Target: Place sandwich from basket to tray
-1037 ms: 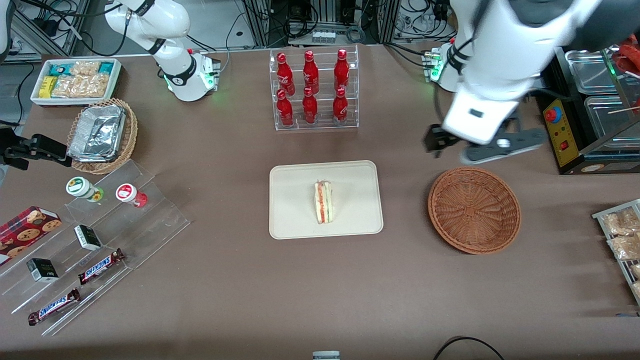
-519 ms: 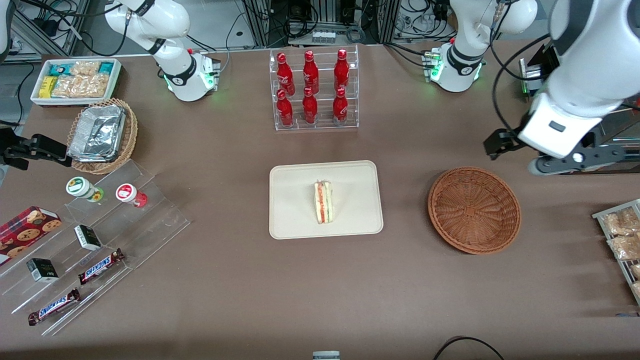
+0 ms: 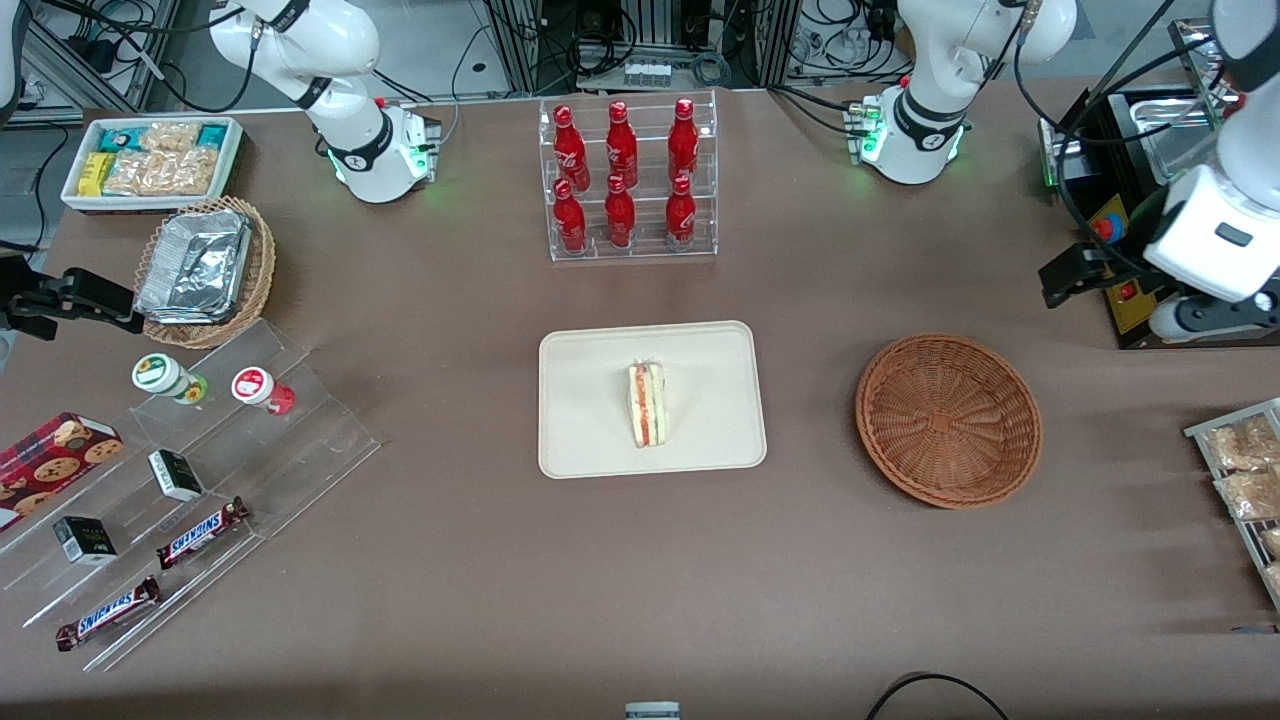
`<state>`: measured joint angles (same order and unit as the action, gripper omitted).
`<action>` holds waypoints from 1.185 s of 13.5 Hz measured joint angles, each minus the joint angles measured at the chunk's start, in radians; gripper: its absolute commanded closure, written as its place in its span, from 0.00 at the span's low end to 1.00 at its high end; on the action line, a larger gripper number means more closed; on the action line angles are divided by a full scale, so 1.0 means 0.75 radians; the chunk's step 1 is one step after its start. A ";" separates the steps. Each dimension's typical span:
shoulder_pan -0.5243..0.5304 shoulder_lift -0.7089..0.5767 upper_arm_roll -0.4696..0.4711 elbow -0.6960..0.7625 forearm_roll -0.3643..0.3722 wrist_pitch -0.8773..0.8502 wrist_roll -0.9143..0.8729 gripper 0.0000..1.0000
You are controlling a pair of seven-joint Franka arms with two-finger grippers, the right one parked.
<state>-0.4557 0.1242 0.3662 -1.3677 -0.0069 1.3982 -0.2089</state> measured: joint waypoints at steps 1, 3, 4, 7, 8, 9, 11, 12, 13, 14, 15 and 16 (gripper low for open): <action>0.111 -0.002 -0.110 -0.004 -0.002 -0.001 0.010 0.00; 0.382 -0.017 -0.387 -0.027 -0.002 -0.003 0.022 0.00; 0.513 -0.031 -0.518 -0.045 -0.001 -0.003 0.023 0.00; 0.671 -0.077 -0.673 -0.092 0.003 -0.003 0.030 0.00; 0.671 -0.087 -0.677 -0.102 0.008 -0.005 0.030 0.00; 0.670 -0.096 -0.682 -0.112 0.009 -0.005 0.030 0.00; 0.661 -0.107 -0.688 -0.125 0.010 -0.005 0.030 0.00; 0.653 -0.111 -0.687 -0.127 0.011 -0.005 0.030 0.00; 0.639 -0.119 -0.681 -0.127 0.011 -0.006 0.030 0.00; 0.614 -0.129 -0.665 -0.129 0.012 -0.009 0.030 0.00; 0.589 -0.141 -0.652 -0.131 0.012 -0.016 0.030 0.00; 0.573 -0.150 -0.645 -0.132 0.013 -0.021 0.030 0.00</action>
<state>-0.0259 0.0114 -0.1175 -1.4668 0.0025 1.3828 -0.1865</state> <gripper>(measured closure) 0.000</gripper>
